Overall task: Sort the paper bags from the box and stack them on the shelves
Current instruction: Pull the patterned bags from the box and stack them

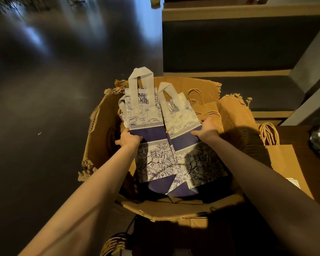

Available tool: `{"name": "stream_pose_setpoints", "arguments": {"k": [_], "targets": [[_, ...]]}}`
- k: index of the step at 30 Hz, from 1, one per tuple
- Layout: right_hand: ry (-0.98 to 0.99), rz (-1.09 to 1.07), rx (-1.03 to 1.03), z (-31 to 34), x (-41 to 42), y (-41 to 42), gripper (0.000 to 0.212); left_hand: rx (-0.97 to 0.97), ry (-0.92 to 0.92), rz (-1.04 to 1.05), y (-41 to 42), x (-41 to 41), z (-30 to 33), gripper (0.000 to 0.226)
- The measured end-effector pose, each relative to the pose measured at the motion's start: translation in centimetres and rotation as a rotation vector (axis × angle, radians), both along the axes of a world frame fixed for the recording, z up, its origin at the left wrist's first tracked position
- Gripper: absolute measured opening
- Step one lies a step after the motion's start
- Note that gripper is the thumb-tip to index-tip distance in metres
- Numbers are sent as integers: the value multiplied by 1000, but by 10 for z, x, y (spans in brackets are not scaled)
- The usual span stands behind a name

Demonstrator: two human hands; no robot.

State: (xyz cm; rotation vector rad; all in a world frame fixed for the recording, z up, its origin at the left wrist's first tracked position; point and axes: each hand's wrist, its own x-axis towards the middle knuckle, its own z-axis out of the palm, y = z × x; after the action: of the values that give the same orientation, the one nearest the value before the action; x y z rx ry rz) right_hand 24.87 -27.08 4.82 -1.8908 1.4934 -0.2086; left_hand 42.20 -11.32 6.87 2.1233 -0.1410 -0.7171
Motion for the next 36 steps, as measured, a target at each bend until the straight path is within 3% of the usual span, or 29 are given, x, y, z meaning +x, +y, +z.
{"name": "stream_pose_setpoints", "arguments": {"k": [3, 7, 12, 17, 19, 22, 25, 28, 31, 33, 36], "targets": [[-168, -36, -63, 8, 2, 3, 37, 1, -17, 19, 1, 0, 2, 47], [-338, -126, -207, 34, -5, 7, 33, -7, -4, 40, 1, 3, 0, 32], [-595, 98, -173, 45, -5, 7, 30, -41, 65, 10, -2, 0, -4, 20], [-302, 327, -22, 31, 16, 4, 50, -105, 192, 39, -3, 2, -6, 15], [-279, 347, 5, 28, 22, 0, 54, -92, 217, 38, -3, 4, -8, 29], [-292, 307, 40, 28, 29, -7, 49, -105, 226, 21, -2, 2, -5, 17], [-222, 298, 143, 23, 36, -5, 29, -128, 237, 20, -3, 2, -8, 42], [-143, 285, 219, 8, 40, 9, 47, -134, 240, 25, -6, 1, -10, 51], [-151, 265, 251, -5, 40, 16, 37, -142, 254, 45, -5, -1, -9, 11], [-146, 265, 263, -2, 39, 19, 26, -149, 240, 67, -7, -1, -12, 28], [-194, 257, 241, 10, 35, 22, 51, -220, 201, 56, -12, -8, -4, 26]]}}
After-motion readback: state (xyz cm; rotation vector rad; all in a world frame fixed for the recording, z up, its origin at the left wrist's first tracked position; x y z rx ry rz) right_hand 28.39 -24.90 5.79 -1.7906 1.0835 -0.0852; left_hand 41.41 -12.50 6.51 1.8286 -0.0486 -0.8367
